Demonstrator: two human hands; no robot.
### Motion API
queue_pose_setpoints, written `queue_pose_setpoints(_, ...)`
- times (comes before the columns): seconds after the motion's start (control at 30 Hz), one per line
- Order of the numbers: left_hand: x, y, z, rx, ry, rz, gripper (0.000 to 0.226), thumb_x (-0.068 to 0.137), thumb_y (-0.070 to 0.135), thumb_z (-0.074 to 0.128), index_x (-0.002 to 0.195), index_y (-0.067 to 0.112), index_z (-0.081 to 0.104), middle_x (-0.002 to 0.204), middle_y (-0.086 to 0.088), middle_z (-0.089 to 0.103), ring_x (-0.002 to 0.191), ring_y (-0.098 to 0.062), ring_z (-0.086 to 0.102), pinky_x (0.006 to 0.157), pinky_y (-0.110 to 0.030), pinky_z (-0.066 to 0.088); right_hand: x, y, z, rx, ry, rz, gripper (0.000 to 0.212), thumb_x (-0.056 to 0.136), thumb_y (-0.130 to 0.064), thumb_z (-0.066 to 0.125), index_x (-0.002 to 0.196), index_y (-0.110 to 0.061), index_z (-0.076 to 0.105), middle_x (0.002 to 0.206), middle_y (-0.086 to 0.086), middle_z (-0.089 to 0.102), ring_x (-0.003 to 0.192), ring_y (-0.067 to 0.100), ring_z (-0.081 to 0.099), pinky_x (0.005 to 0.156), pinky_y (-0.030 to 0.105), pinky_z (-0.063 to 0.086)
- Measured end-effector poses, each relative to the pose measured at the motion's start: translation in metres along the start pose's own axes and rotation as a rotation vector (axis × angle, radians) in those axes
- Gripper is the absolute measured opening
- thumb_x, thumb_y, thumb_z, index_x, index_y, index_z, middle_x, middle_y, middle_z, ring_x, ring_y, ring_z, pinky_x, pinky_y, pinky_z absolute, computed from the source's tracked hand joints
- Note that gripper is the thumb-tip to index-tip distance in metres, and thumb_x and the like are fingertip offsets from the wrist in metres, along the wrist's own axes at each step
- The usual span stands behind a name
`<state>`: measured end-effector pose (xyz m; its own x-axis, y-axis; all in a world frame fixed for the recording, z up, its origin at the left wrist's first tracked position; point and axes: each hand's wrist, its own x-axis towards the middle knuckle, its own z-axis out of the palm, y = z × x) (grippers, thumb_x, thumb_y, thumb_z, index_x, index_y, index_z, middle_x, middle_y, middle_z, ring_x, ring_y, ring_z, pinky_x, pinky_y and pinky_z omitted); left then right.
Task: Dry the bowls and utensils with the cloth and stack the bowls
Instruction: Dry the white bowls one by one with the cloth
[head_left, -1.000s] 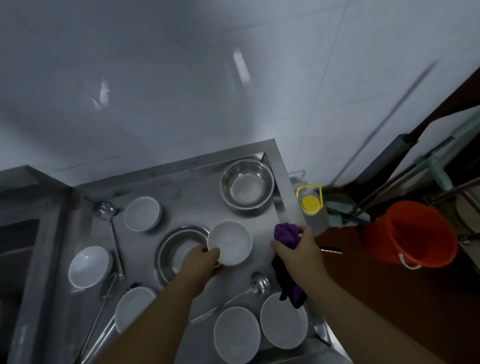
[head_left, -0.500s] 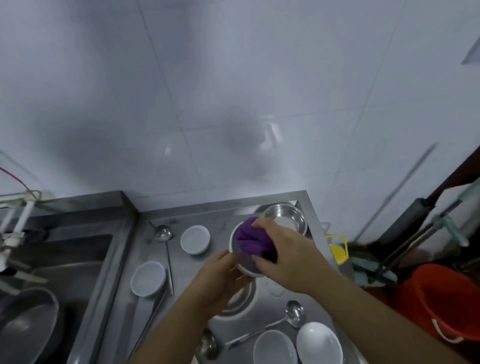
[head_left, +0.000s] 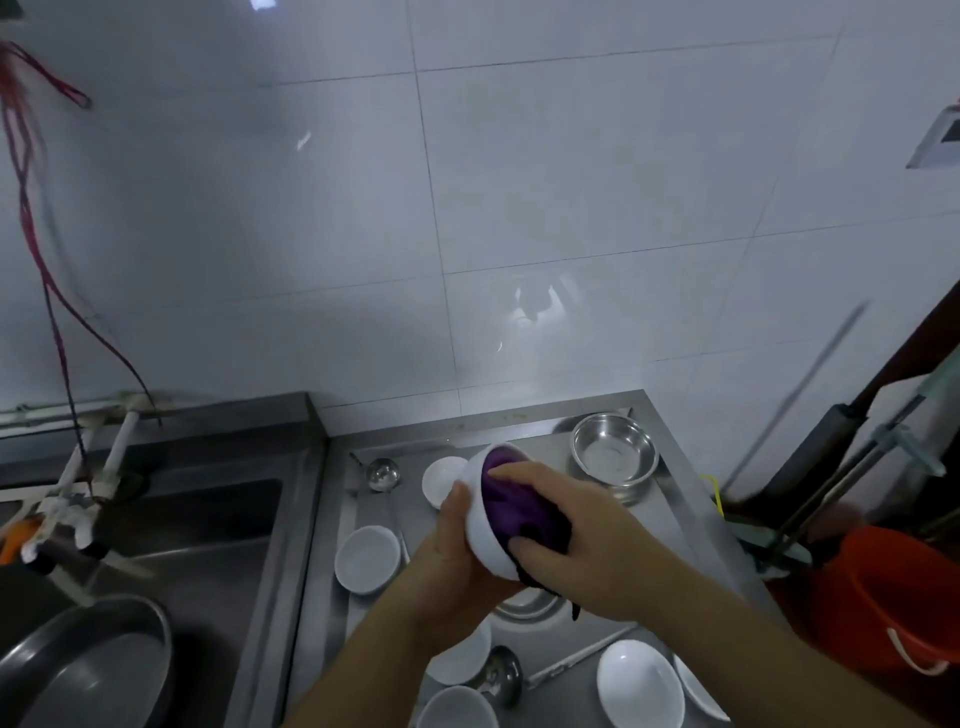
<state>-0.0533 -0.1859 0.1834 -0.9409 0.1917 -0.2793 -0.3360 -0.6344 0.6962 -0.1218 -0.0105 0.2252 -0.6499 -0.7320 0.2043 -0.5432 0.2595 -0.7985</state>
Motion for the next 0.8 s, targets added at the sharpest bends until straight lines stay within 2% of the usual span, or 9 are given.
queue_pose_setpoints(0.07,-0.008,-0.001,-0.003,-0.062,-0.015,-0.008,0.107,0.078,0.074,0.075,0.158,0.011,0.041,0.153,-0.03,0.051,0.142,-0.047,0.05,0.117,-0.062,0.041,-0.003,-0.008,0.007,-0.063,0.015,-0.039,0.055,0.09,-0.03,0.069,0.14,-0.045,0.055,0.116,-0.018,0.07,0.099,0.006,0.068,0.082,0.016,0.053)
queue_pose_setpoints(0.17,-0.018,-0.002,0.002,-0.135,-0.018,0.052,0.092,0.085,0.068,0.075,0.156,0.015,0.048,0.156,-0.028,0.049,0.143,-0.047,0.049,0.115,-0.063,0.041,0.0,-0.015,0.008,-0.328,0.031,-0.222,0.052,0.093,-0.02,0.068,0.143,-0.031,0.061,0.141,-0.01,0.066,0.127,0.01,0.06,0.109,0.026,0.049)
queue_pose_setpoints(0.27,-0.025,0.002,0.012,-0.153,0.028,0.126,0.087,0.076,0.066,0.084,0.146,0.018,0.061,0.151,-0.024,0.056,0.138,-0.044,0.055,0.107,-0.061,0.05,0.013,-0.022,0.003,-0.659,-0.029,-0.405,0.049,0.092,-0.013,0.072,0.14,-0.018,0.065,0.143,0.0,0.066,0.131,0.02,0.06,0.117,0.035,0.046)
queue_pose_setpoints(0.4,-0.028,0.019,0.016,0.01,0.168,0.244,0.107,0.06,0.072,0.09,0.145,0.015,0.059,0.139,-0.024,0.066,0.129,-0.042,0.064,0.101,-0.056,0.058,0.032,-0.046,0.005,-0.713,-0.088,-0.139,0.044,0.102,-0.022,0.061,0.146,-0.028,0.059,0.146,-0.005,0.063,0.131,0.019,0.057,0.114,0.038,0.046)
queue_pose_setpoints(0.47,-0.028,0.03,0.018,0.129,0.175,0.316,0.105,0.063,0.072,0.088,0.143,0.01,0.061,0.135,-0.027,0.068,0.126,-0.041,0.067,0.097,-0.05,0.061,0.037,-0.06,0.007,-0.662,-0.1,0.03,0.031,0.102,-0.025,0.054,0.13,-0.032,0.066,0.123,-0.005,0.073,0.109,0.019,0.066,0.095,0.038,0.056)
queue_pose_setpoints(0.57,-0.03,0.042,0.016,0.244,0.145,0.368,0.094,0.064,0.073,0.086,0.128,0.006,0.071,0.122,-0.029,0.072,0.112,-0.04,0.073,0.084,-0.042,0.064,0.043,-0.078,0.002,-0.555,-0.161,0.242,0.021,0.097,-0.03,0.05,0.104,-0.024,0.069,0.087,0.0,0.072,0.076,0.02,0.068,0.071,0.042,0.061)
queue_pose_setpoints(0.67,-0.034,0.047,0.008,0.289,0.063,0.353,0.092,0.074,0.073,0.08,0.133,0.003,0.065,0.125,-0.032,0.069,0.113,-0.043,0.071,0.088,-0.048,0.064,0.045,-0.09,-0.008,-0.394,-0.245,0.371,0.029,0.093,-0.032,0.051,0.098,-0.014,0.073,0.087,0.006,0.074,0.078,0.023,0.071,0.076,0.042,0.063)
queue_pose_setpoints(0.73,-0.037,0.046,0.002,0.266,-0.022,0.338,0.088,0.081,0.07,0.076,0.14,0.005,0.062,0.133,-0.034,0.064,0.121,-0.045,0.066,0.097,-0.051,0.06,0.045,-0.094,-0.015,-0.247,-0.275,0.421,0.029,0.092,-0.035,0.053,0.097,-0.016,0.075,0.092,0.004,0.075,0.084,0.022,0.072,0.082,0.041,0.061)
queue_pose_setpoints(0.8,-0.039,0.043,-0.003,0.172,-0.083,0.299,0.095,0.082,0.068,0.077,0.147,0.002,0.055,0.139,-0.036,0.059,0.128,-0.046,0.062,0.102,-0.05,0.058,0.044,-0.098,-0.019,-0.079,-0.256,0.458,0.026,0.089,-0.037,0.056,0.088,-0.018,0.073,0.089,-0.001,0.074,0.08,0.019,0.068,0.083,0.04,0.057)
